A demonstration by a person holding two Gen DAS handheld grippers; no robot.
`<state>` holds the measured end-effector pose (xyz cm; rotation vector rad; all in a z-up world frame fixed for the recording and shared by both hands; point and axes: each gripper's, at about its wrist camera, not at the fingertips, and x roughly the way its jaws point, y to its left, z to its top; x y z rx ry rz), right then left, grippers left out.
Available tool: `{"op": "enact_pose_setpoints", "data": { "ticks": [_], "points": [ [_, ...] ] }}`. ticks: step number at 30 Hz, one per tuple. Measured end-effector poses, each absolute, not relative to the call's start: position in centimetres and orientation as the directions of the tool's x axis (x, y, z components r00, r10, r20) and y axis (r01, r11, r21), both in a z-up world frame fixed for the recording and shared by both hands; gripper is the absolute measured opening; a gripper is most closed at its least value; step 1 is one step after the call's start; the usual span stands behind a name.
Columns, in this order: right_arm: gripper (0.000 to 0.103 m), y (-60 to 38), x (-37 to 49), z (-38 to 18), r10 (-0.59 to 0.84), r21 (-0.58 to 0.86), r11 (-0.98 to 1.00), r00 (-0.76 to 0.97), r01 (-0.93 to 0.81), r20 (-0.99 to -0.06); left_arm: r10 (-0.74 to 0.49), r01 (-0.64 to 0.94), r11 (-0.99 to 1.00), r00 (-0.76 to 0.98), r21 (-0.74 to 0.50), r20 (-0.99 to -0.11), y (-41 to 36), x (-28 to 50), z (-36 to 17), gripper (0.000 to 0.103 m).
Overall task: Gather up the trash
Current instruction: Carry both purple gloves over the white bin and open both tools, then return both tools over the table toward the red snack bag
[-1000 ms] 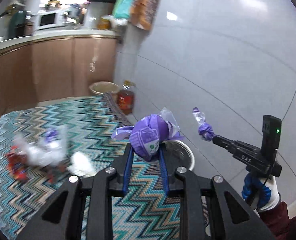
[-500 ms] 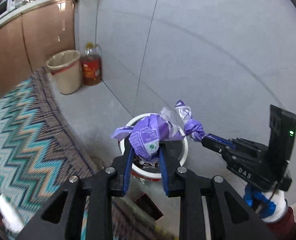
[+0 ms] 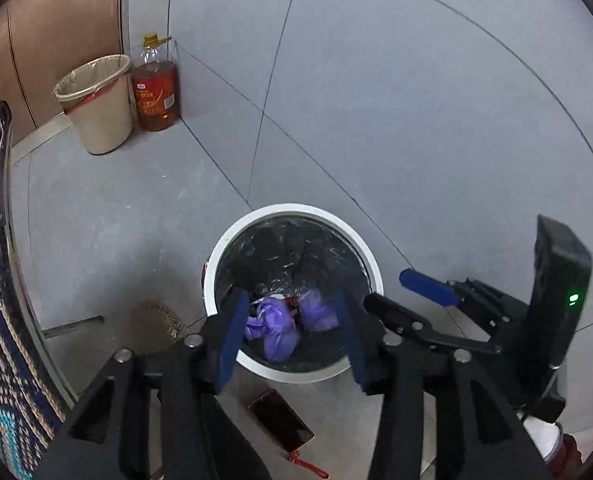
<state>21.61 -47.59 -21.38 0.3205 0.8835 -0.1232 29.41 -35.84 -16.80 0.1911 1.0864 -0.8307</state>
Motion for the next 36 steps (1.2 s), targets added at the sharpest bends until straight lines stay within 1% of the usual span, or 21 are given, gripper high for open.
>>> {"op": "enact_pose_setpoints", "data": {
  "ticks": [7, 12, 18, 22, 27, 36],
  "points": [
    [0.047, -46.8, 20.4, -20.2, 0.030, 0.228, 0.945, 0.632, 0.234, -0.774, -0.521, 0.681, 0.691, 0.239, -0.241, -0.819, -33.8, 28.8, -14.6, 0.045],
    [0.047, -45.5, 19.5, -17.4, 0.032, 0.235, 0.947, 0.666, 0.217, -0.745, -0.546, 0.684, 0.693, 0.291, -0.228, -0.786, -31.0, 27.0, -11.4, 0.045],
    [0.049, -42.9, 17.0, -11.9, 0.028, 0.229, 0.958, 0.738, 0.173, -0.674, -0.573, 0.675, 0.705, 0.361, -0.218, -0.736, -26.5, 23.9, -7.2, 0.045],
    [0.051, -40.7, 15.1, -8.2, 0.031, 0.215, 0.968, 0.784, 0.131, -0.619, -0.582, 0.663, 0.720, 0.415, -0.206, -0.699, -23.0, 22.0, -4.7, 0.051],
    [0.053, -37.6, 13.1, -4.0, 0.050, 0.193, 0.979, 0.834, 0.069, -0.549, -0.592, 0.634, 0.744, 0.475, -0.213, -0.651, -17.7, 20.0, -2.2, 0.052],
    [0.056, -30.7, 10.9, 1.8, 0.120, 0.135, 0.989, 0.892, -0.067, -0.436, -0.534, 0.526, 0.829, 0.638, -0.193, -0.555, -6.6, 15.8, 1.2, 0.053]
  ]
}}
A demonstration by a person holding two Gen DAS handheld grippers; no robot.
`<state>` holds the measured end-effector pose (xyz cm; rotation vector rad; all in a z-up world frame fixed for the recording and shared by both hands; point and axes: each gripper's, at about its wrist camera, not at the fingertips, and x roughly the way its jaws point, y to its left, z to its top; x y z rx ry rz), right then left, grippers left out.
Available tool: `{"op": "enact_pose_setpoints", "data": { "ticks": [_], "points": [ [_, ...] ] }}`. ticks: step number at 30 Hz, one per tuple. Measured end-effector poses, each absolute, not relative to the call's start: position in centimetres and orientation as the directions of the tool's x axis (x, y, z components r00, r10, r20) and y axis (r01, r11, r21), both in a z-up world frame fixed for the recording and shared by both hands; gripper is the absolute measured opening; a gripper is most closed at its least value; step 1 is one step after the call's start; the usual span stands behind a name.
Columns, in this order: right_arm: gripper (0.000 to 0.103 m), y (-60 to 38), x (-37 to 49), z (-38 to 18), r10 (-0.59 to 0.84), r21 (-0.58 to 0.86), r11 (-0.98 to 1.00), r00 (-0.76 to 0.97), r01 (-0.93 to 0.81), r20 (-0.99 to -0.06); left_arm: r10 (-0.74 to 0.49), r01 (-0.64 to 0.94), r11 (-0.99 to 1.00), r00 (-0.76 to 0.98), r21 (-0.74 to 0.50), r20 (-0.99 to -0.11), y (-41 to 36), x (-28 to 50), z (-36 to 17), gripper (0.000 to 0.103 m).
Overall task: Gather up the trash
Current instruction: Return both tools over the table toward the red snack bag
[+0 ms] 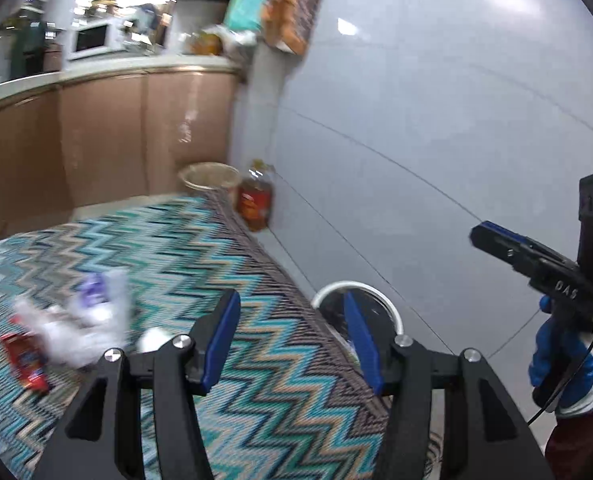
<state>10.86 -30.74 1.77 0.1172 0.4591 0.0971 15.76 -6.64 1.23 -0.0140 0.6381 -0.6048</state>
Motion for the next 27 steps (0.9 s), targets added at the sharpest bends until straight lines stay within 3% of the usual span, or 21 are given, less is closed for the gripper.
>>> {"op": "enact_pose_setpoints", "data": {
  "ticks": [16, 27],
  "points": [
    [0.056, -20.8, 9.7, 5.0, 0.284, 0.062, 0.957, 0.877, -0.283, -0.387, -0.229, 0.144, 0.965, 0.873, -0.221, -0.431, 13.9, 9.1, 2.9, 0.058],
    [0.056, -18.7, 11.5, 4.1, 0.315, 0.067, 0.946, 0.851, -0.317, -0.420, -0.110, -0.029, 0.959, 0.876, -0.280, -0.470, 20.9, 8.9, -0.5, 0.059]
  ]
}}
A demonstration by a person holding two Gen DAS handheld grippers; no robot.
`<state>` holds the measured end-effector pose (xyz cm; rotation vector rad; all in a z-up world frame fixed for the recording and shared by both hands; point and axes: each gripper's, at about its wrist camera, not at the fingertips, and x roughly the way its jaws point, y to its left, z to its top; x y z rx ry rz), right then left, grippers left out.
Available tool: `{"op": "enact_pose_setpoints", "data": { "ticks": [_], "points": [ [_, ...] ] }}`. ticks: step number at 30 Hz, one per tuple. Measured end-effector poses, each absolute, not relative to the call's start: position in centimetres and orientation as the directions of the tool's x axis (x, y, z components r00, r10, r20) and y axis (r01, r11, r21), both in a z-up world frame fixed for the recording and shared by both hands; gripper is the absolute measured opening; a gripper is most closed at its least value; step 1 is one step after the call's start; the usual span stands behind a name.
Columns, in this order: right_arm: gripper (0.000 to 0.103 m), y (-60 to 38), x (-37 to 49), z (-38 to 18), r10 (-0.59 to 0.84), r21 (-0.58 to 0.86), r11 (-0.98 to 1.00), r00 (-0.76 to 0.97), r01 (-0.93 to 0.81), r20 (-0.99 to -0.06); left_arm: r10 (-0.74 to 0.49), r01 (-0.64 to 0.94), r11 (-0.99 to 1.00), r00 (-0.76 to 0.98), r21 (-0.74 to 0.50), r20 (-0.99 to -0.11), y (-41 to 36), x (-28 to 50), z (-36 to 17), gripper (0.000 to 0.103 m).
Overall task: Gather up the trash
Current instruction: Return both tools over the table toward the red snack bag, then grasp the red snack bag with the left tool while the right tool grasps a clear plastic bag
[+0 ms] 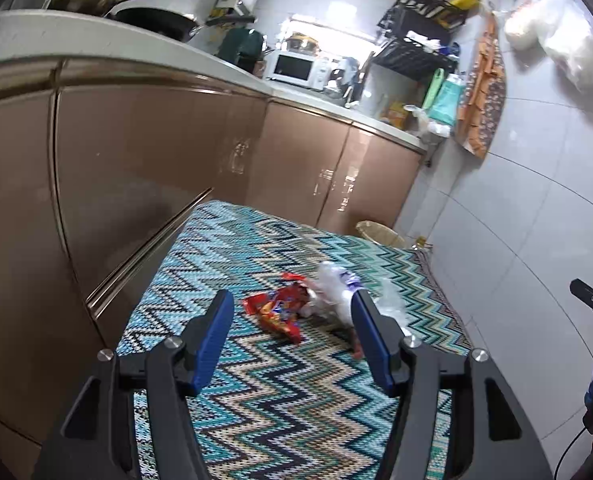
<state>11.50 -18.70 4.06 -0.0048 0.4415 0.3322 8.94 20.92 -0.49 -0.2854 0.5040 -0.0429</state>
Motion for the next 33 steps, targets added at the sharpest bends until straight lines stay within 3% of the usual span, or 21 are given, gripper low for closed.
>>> {"op": "enact_pose_setpoints", "data": {
  "ticks": [13, 33],
  "points": [
    [0.056, -15.0, 17.5, -0.5, 0.380, 0.108, 0.915, 0.743, -0.388, -0.551, -0.146, -0.025, 0.962, 0.796, -0.272, -0.588, 20.1, 14.6, -5.9, 0.059],
    [0.056, -8.2, 29.8, -9.2, 0.536, 0.330, 0.831, 0.486, -0.447, -0.690, -0.155, 0.056, 0.984, 0.741, -0.169, -0.653, 17.8, 23.2, -10.3, 0.058]
  ]
}}
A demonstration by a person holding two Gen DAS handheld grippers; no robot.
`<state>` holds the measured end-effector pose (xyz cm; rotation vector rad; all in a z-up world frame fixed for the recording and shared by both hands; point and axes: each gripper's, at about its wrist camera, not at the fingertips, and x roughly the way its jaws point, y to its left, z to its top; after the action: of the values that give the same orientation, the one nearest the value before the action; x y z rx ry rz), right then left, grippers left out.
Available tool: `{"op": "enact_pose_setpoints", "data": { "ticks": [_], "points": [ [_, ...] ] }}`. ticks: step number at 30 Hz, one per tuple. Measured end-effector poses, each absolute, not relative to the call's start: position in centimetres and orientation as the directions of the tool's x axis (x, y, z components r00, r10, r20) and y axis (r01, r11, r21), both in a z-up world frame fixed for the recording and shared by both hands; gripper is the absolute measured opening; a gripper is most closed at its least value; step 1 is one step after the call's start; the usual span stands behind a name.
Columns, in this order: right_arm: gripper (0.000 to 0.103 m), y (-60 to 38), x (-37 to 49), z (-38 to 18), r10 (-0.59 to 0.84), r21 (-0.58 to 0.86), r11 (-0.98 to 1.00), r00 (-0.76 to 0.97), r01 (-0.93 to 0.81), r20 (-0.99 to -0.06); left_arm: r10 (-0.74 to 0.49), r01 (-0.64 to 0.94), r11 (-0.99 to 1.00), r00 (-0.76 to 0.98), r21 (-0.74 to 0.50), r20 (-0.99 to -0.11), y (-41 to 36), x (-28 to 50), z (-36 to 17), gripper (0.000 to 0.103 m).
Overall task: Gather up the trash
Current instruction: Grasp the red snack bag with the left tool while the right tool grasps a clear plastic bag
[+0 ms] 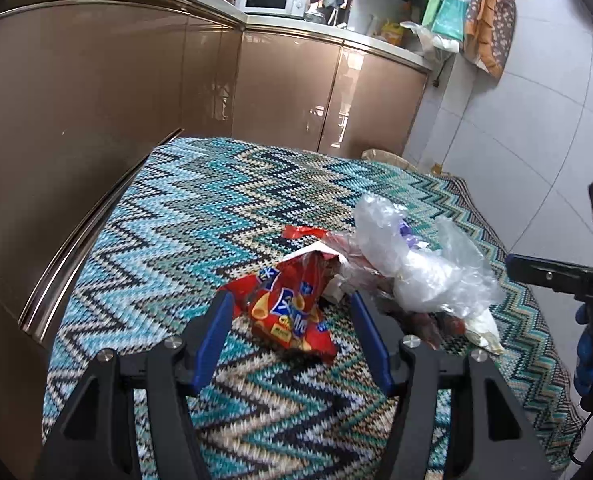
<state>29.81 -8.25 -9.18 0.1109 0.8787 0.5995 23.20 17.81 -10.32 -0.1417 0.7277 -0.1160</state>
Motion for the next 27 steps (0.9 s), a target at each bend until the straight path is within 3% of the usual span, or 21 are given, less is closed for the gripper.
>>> {"op": "enact_pose_setpoints", "data": {
  "ticks": [5, 11, 14, 16, 19, 27],
  "points": [
    [0.056, -7.7, 31.5, -10.7, 0.559, 0.383, 0.819, 0.442, -0.428, -0.702, -0.156, 0.070, 0.986, 0.729, -0.154, -0.666, 17.4, 24.6, -11.2, 0.058],
    [0.054, -7.3, 32.3, -12.2, 0.585, 0.427, 0.801, 0.392, -0.420, -0.710, -0.176, 0.089, 0.983, 0.712, -0.161, -0.680, 17.2, 25.5, -12.3, 0.041],
    [0.040, -6.9, 32.2, -12.3, 0.596, 0.431, 0.789, 0.379, -0.437, -0.708, -0.191, 0.101, 0.980, 0.703, -0.170, -0.685, 17.0, 25.7, -12.7, 0.027],
    [0.025, -6.6, 32.0, -12.1, 0.597, 0.420, 0.786, 0.381, -0.455, -0.706, -0.198, 0.106, 0.979, 0.700, -0.174, -0.686, 17.0, 25.7, -12.8, 0.017],
    [0.011, -6.1, 31.3, -11.6, 0.592, 0.388, 0.784, 0.393, -0.485, -0.703, -0.201, 0.108, 0.978, 0.700, -0.176, -0.685, 16.9, 25.5, -12.9, 0.008],
    [0.007, -5.8, 28.9, -9.4, 0.608, 0.351, 0.766, 0.427, -0.539, -0.669, -0.203, 0.086, 0.974, 0.733, -0.208, -0.650, 17.8, 23.4, -11.4, 0.005]
  ]
}}
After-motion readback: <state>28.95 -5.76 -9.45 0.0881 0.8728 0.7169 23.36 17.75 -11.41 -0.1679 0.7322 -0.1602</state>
